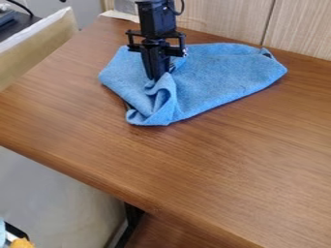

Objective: Fold the cloth from the bottom right to the left

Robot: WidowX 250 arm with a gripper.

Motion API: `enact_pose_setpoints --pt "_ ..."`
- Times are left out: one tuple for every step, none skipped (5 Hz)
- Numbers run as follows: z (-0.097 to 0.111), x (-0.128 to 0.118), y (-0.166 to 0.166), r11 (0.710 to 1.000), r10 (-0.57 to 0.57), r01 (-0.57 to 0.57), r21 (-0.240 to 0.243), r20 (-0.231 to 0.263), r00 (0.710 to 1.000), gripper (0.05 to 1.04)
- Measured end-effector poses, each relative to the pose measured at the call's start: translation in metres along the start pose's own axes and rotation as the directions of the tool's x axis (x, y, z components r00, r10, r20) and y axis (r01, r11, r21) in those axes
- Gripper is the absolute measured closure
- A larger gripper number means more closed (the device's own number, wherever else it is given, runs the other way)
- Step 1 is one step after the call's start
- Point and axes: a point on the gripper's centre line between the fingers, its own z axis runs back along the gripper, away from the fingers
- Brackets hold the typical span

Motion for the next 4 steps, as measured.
enact_pose_setpoints --pt "0.0001 -0.0015 0.0007 1.0 0.021 -0.021 0.001 -0.008 1.0 0.857" --pt "0.0 -0.0025 0.0011 1.0 0.013 -0.013 0.007 -0.016 1.0 0.607" --pt "-0.0007 -0.004 0.0019 1.0 0.017 -0.016 0.012 -0.024 1.0 0.307" --pt "-0.0011 -0.0056 -0.0009 1.0 0.014 -0.014 0.01 -0.034 0.999 0.093"
